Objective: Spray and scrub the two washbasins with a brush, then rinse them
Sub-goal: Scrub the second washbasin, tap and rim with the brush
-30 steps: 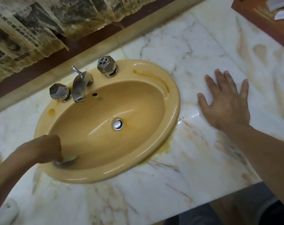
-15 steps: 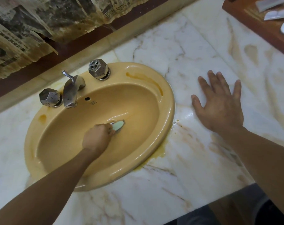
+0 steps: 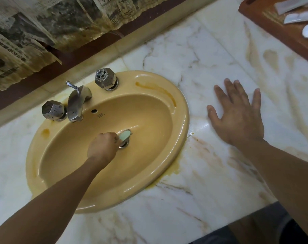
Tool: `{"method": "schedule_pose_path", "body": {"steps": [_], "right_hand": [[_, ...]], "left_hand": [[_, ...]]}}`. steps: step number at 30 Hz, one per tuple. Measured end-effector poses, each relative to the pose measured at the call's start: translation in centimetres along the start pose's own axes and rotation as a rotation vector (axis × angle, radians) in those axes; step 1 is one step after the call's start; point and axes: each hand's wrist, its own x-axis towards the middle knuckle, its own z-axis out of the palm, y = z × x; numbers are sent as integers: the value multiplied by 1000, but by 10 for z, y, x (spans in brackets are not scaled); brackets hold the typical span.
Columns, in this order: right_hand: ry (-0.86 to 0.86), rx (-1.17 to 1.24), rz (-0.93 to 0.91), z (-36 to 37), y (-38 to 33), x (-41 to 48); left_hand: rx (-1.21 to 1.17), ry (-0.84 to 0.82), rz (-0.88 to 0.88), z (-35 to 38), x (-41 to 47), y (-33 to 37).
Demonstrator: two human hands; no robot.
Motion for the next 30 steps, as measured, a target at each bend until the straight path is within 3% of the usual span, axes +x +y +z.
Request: {"method": "schedule_pose_path", "body": {"steps": [4,7,10,15,19,23,27,30], "right_hand": [[7,4,-6,0,1,0],[8,9,-5,1,1,0],[7,6,-1,1,1,0],[9,2,-5,1,1,0],[13,12,4,2,0,-1],[10,13,4,1,0,-2],[-4,8,6,2,0,-1],[-26,-7,-1,2,1,0]], "left_hand": [[-49,-119,19,2,-8,-4],[-53,-84,-10,6,-12,-10],[-206,-88,-68,8,-12,-6],[-409,-348,56,4,-36,4],[-487,-463,125,-8,-41,14],[-402,-326,25,-5,-33,31],[-838,-333,-132,-11,-31,75],[-904,-423,-46,-27,-43,86]]}}
